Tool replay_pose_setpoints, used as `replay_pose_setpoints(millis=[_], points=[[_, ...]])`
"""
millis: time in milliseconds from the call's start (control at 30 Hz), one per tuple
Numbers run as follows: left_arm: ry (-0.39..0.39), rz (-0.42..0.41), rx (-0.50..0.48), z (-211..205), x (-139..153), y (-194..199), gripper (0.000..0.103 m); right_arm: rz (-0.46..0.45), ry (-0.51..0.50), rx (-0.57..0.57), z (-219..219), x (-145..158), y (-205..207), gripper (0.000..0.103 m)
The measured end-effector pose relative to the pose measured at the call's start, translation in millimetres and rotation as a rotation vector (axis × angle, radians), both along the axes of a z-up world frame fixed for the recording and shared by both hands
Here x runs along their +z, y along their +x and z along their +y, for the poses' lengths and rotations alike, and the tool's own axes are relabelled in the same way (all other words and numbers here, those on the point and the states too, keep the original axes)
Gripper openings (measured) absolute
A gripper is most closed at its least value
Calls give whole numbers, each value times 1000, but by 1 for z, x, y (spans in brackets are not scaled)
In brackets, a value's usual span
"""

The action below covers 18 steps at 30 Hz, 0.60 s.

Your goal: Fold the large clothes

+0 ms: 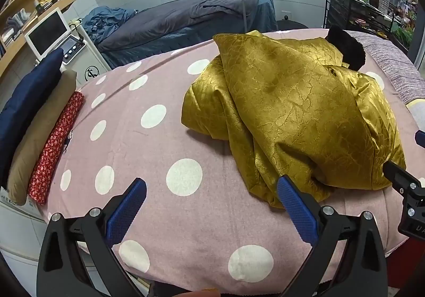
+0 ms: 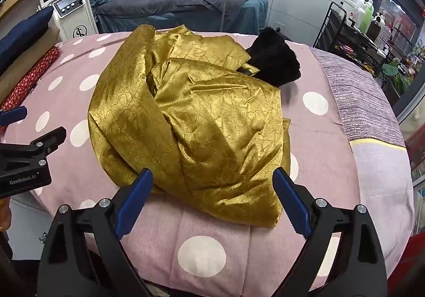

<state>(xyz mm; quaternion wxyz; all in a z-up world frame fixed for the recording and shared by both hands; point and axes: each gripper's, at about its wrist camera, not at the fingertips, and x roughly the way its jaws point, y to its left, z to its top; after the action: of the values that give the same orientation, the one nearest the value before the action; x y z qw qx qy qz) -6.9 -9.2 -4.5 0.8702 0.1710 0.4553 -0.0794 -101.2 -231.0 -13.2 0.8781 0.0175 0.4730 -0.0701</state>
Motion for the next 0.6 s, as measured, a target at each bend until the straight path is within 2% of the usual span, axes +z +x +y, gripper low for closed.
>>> replay_pose_setpoints(millis=[600], points=[[15, 27, 1, 6, -12, -1, 97, 25, -9, 11, 3, -5, 0, 90]])
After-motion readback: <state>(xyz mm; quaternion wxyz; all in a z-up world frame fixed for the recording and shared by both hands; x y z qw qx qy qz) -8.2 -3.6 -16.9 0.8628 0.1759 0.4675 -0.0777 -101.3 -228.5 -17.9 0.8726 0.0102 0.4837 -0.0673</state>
